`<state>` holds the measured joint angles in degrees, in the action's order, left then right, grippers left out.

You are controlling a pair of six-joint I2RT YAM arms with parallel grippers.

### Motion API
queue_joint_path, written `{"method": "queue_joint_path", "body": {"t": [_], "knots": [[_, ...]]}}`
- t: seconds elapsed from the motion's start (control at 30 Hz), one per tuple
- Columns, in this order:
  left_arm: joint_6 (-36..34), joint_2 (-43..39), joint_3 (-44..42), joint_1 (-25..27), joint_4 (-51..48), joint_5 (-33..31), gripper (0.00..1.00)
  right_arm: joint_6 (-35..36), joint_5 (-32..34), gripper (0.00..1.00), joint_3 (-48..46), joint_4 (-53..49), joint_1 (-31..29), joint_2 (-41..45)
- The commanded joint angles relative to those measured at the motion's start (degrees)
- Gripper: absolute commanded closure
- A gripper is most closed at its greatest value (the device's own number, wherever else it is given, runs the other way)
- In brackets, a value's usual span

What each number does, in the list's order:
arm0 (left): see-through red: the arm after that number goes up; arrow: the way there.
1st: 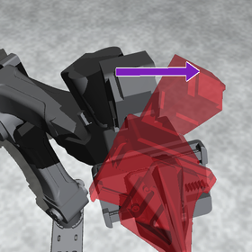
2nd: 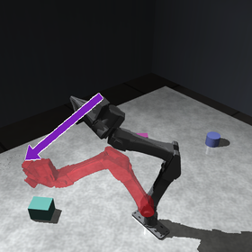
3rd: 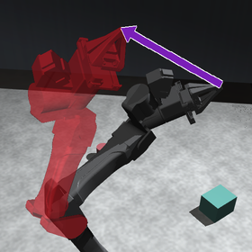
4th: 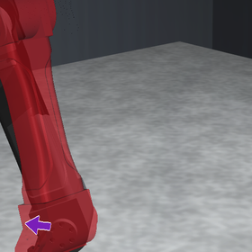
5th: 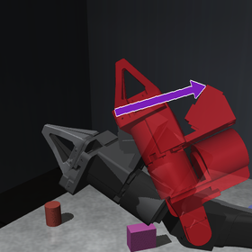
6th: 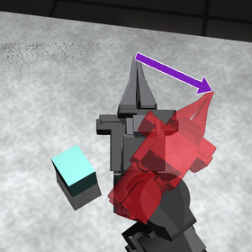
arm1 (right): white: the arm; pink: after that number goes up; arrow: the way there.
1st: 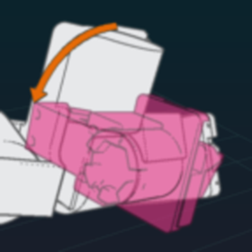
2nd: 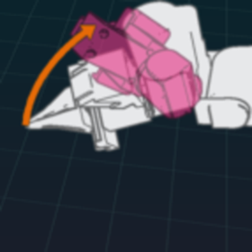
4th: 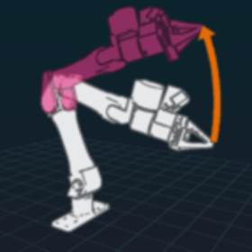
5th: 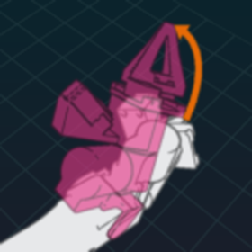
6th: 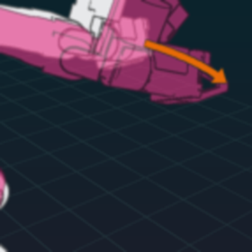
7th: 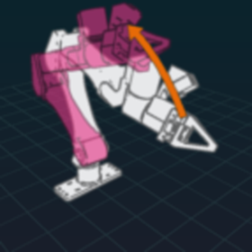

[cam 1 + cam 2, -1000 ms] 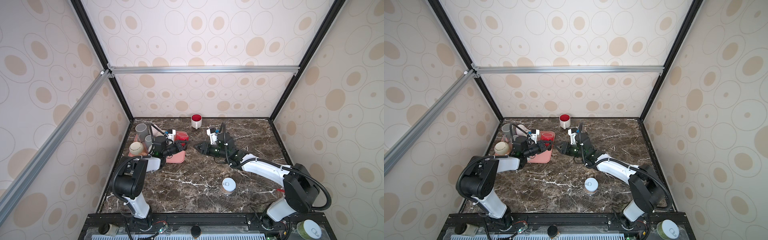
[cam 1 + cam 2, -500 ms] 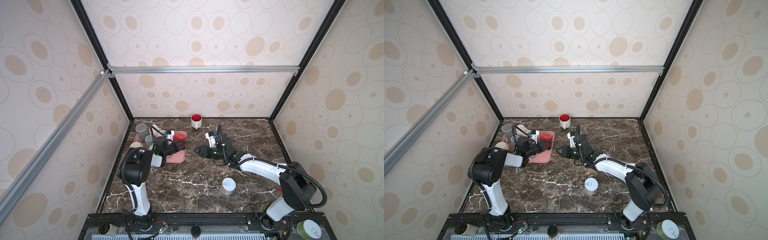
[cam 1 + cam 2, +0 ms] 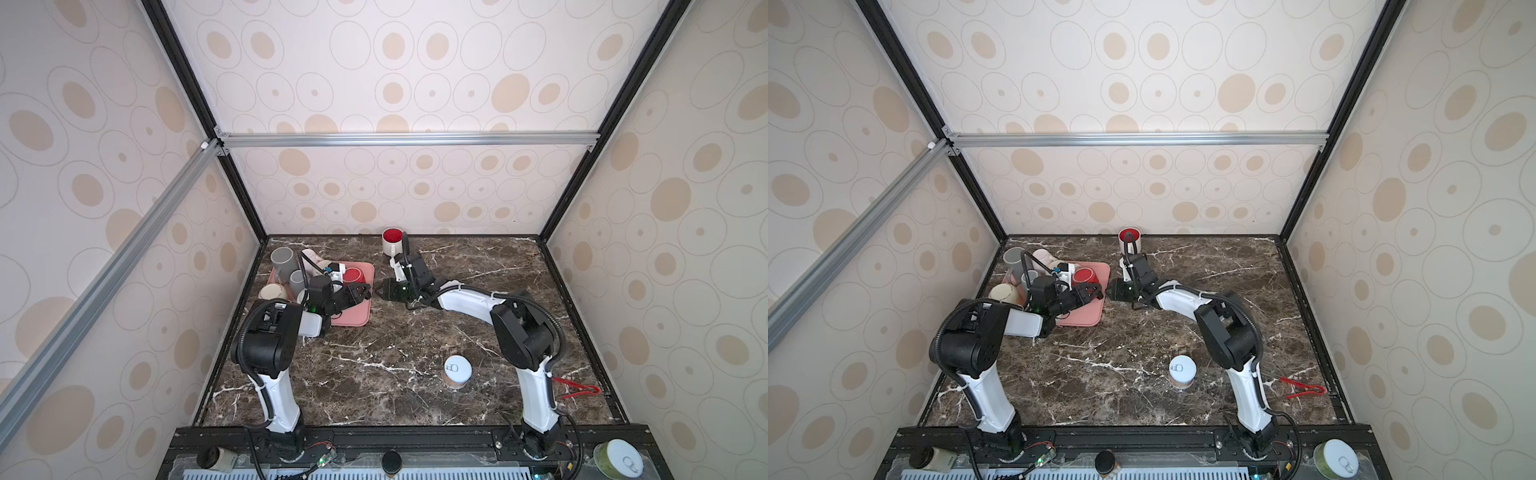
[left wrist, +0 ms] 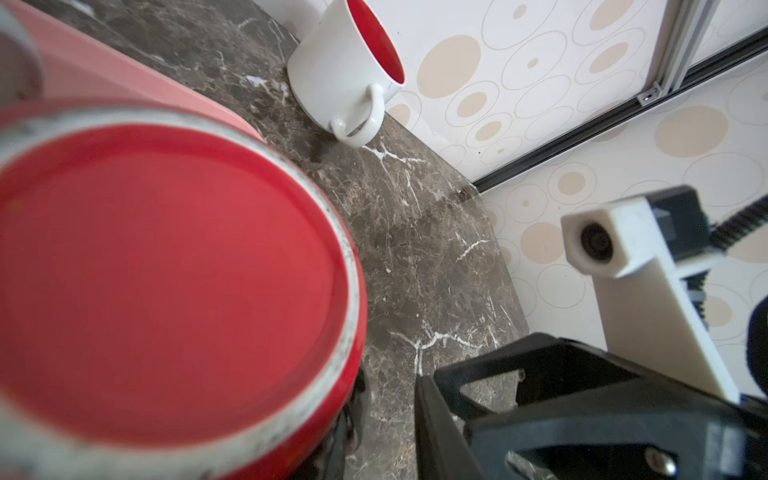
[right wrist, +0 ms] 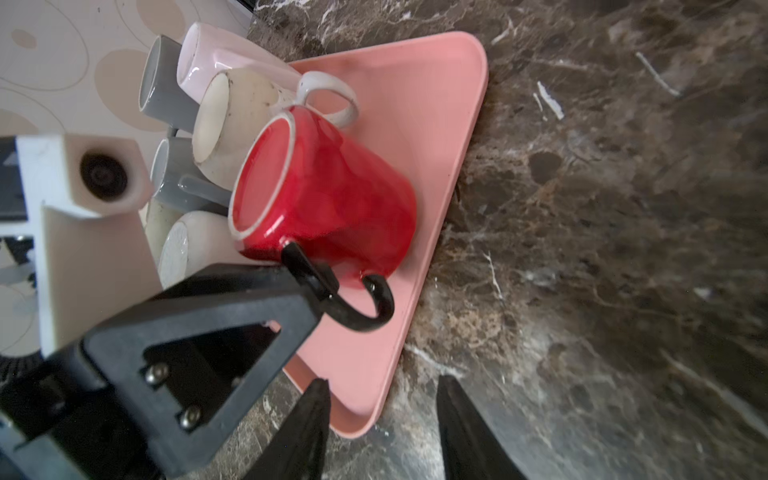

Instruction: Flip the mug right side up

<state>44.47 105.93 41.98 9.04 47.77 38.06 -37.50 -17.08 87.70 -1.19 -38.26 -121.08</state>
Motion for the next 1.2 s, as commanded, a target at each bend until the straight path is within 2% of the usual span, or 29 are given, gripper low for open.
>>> {"method": "queue_joint_path", "body": {"t": [0.0, 0.27, 0.43, 0.57, 0.73, 0.83, 0.97, 1.07, 1.17], "knots": [[-3.47, -3.67, -0.07, -0.25, -1.61, -2.06, 0.68, 2.63, 0.44, 0.54, 4.91, -4.44, -0.24, -1.85], [-9.75, -9.66, 0.91, -0.19, -16.86, -7.59, 0.63, 4.09, -0.33, 0.55, 9.72, -6.75, -0.40, -6.85], [-12.24, -14.27, 0.65, -0.12, -23.63, -11.64, 0.62, 5.64, -2.06, 0.60, 15.31, -9.67, -2.12, -12.63], [-14.02, -19.16, 0.79, 0.01, -30.41, -18.10, 0.61, 7.30, -2.90, 0.70, 18.58, -11.55, -4.70, -14.60], [-15.57, -24.02, 0.84, 0.01, -37.39, -25.78, 0.55, 7.93, -5.72, 0.72, 19.48, -10.19, -7.24, -14.94], [-17.49, -23.44, 3.84, 1.03, -42.44, -28.15, 0.56, 8.19, -7.45, 0.69, 18.04, -10.54, -7.26, -13.50], [-20.16, -20.09, 10.26, 5.04, -52.04, -36.17, 0.56, 8.17, -5.43, 0.66, 10.89, -9.08, -6.01, -7.46], [-18.73, -17.78, 12.94, 7.72, -55.13, -39.56, 0.55, 5.74, -5.17, 0.66, 3.71, -5.18, -4.49, -2.31], [-15.53, -15.30, 14.59, 9.76, -56.33, -41.98, 0.50, 4.97, -2.73, 0.66, -2.31, -3.15, -3.84, 2.60]]}}
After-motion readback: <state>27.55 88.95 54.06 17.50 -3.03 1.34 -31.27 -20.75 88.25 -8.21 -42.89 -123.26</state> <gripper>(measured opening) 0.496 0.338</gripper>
